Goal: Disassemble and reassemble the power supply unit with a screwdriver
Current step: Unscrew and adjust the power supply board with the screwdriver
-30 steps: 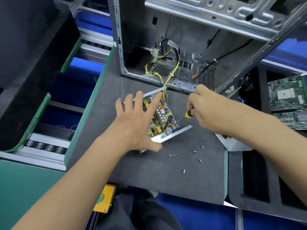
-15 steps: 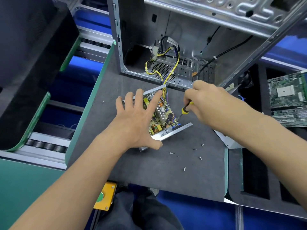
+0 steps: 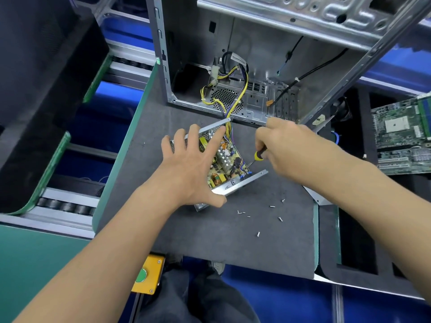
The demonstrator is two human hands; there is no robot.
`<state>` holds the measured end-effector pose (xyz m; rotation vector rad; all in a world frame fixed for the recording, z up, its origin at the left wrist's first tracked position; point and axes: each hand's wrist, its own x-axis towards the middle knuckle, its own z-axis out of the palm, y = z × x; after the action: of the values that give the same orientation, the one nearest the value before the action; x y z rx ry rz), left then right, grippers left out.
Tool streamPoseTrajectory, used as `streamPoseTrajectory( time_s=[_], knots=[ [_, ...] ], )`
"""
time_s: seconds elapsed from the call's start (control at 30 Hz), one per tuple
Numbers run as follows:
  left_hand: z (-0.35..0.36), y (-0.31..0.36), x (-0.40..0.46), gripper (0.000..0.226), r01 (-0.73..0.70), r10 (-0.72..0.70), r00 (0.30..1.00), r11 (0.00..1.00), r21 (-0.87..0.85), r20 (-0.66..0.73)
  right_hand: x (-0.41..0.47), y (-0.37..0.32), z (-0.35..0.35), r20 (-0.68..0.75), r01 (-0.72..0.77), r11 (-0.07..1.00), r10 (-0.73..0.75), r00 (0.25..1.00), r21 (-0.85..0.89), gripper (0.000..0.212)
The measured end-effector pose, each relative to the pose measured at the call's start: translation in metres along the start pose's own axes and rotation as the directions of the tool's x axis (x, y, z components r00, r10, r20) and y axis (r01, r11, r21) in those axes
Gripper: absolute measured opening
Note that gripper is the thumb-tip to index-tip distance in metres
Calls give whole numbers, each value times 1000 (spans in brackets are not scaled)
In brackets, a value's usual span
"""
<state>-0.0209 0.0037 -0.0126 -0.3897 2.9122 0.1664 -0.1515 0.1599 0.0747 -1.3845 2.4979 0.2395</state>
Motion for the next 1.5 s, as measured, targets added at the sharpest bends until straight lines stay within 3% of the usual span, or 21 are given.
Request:
streamPoseTrajectory(
  time_s=[0.2, 0.3, 0.43, 0.5, 0.57, 0.6, 0.7, 0.73, 0.77, 0.83, 0.93, 1.0, 1.1, 1.2, 1.4, 1.5],
  knots=[
    [-2, 1, -1, 148, 3, -3, 1000, 1000, 1, 17, 3, -14, -3, -42, -12, 985, 4, 999, -173, 20],
    [-6, 1, -1, 148, -8, 8, 999, 1000, 3, 44, 2, -16, -3, -52, -90, 989, 85, 995, -113, 27],
    [-18, -6, 4, 149, -50, 47, 991, 998, 25, 126, -14, 3, -7, 49, -261, 961, 257, 965, 97, 47],
    [-25, -17, 6, 150, -98, 85, 981, 993, 68, 177, -30, 23, -2, -33, -306, 918, 325, 945, 254, 40],
    [-33, -29, 9, 152, -142, 111, 965, 983, 119, 236, -48, 37, 10, -150, -291, 803, 421, 894, 520, 22],
    [-37, -35, 10, 153, -159, 113, 957, 974, 159, 266, -57, 38, 20, -139, -292, 687, 499, 856, 666, 17],
    [-48, -45, 13, 154, -190, 93, 945, 937, 294, 314, -76, 24, 57, 99, -338, 247, 659, 745, 908, 42],
    [-51, -48, 13, 152, -181, 77, 949, 927, 329, 306, -79, 17, 71, 160, -362, 175, 667, 727, 916, 44],
    [-54, -52, 12, 150, -159, 53, 956, 920, 357, 289, -83, 9, 85, 189, -389, 174, 653, 733, 905, 45],
    [-57, -61, 10, 142, -68, -16, 975, 930, 362, 224, -87, -6, 108, 185, -429, 283, 609, 772, 858, 47],
    [-57, -68, 4, 130, 43, -84, 983, 970, 240, 163, -83, -27, 133, 166, -369, 313, 523, 836, 875, 33],
    [-52, -65, -2, 126, 44, -65, 987, 989, 140, 149, -75, -39, 143, 131, -318, 358, 459, 879, 878, 37],
    [-44, -55, -14, 118, -5, 6, 995, 1000, -9, 95, -66, -49, 153, 73, -297, 534, 400, 913, 791, 46],
    [-37, -40, -26, 106, -52, 61, 997, 981, -185, 41, -60, -51, 157, 13, -284, 634, 396, 918, 719, 40],
    [-23, -22, -37, 89, -59, 7, 994, 875, -480, -109, -56, -44, 158, -23, -244, 612, 395, 918, 753, 29],
    [-14, -21, -41, 79, -113, -31, 970, 822, -558, -242, -60, -40, 154, -15, -214, 426, 473, 881, 879, 31]
  ],
)
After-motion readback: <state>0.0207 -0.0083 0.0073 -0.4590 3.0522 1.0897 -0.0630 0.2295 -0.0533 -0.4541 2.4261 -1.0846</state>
